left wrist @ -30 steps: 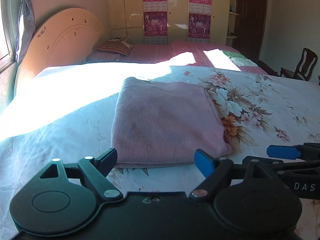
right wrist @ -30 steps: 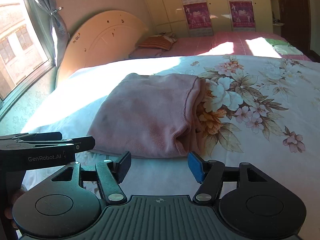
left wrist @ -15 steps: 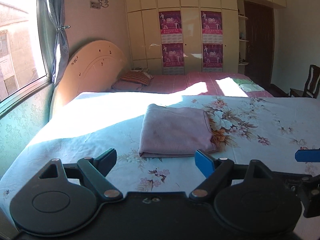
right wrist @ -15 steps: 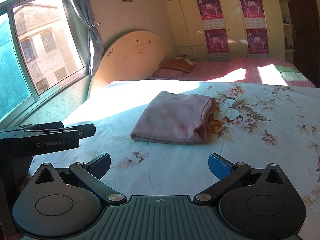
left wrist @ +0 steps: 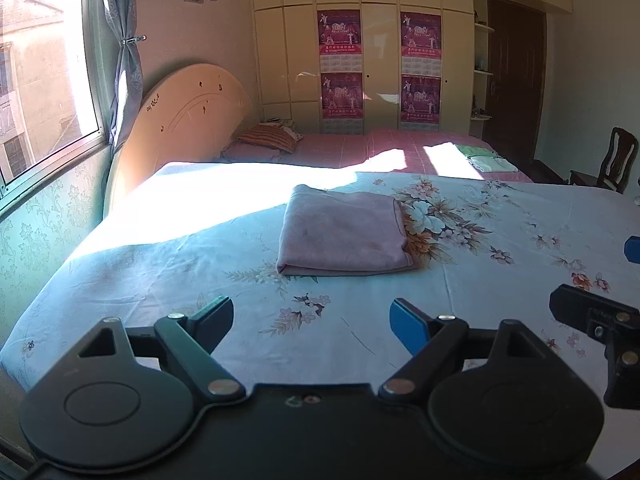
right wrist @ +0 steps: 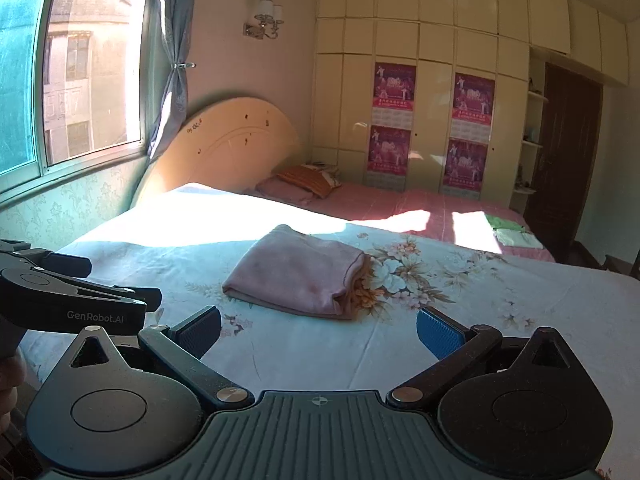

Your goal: Fold small clothes

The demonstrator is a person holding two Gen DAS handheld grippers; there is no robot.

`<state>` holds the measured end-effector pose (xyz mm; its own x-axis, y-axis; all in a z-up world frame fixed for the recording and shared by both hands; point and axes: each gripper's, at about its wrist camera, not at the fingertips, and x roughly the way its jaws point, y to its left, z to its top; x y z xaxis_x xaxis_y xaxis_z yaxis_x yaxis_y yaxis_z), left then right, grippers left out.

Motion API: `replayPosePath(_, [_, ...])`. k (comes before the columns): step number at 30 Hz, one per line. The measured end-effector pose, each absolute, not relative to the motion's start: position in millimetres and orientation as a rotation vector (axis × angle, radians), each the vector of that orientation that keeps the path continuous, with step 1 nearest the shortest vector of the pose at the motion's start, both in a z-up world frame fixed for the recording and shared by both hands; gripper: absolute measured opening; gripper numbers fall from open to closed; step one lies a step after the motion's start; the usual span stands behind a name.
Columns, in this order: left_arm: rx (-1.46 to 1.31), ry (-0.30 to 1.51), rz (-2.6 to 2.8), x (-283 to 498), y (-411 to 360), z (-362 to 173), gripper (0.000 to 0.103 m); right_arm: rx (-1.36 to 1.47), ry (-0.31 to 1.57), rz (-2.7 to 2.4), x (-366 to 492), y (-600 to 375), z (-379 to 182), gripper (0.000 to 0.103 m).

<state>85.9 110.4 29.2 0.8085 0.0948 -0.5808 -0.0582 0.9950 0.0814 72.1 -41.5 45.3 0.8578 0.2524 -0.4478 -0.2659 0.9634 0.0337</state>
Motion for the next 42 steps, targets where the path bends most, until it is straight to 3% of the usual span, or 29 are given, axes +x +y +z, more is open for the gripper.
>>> replayPosePath(42, [0.045,0.617,0.090,79.7,118.3,35.3,0.085,0.043,0.495,0.205,81.4,-46.8,35.0,0.103])
